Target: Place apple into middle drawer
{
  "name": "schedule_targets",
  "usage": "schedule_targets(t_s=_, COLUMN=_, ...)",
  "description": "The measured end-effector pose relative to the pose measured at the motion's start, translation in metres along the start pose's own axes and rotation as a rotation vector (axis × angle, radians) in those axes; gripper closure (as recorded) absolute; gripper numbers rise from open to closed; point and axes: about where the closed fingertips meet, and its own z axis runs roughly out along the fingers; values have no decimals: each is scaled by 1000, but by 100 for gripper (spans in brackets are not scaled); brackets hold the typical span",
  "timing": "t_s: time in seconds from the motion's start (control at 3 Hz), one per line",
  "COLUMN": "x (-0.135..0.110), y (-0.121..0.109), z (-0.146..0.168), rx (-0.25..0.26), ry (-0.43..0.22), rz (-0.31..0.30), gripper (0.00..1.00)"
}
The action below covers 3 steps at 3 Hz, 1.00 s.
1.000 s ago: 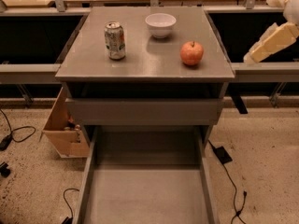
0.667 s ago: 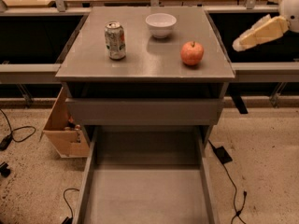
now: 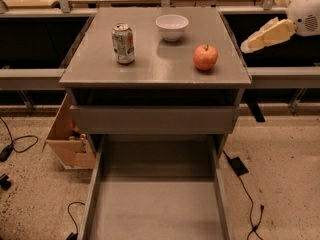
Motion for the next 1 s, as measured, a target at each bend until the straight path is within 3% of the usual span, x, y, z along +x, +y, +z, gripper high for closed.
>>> schedule_targets(t_s=0.67, x=69, y=-35, z=93, rx=-8, ry=16, rz=168, gripper=0)
schedule_targets(t_s=1.0, x=92, y=-36, z=125, rx=-42, ry=21, rz=212, gripper=0)
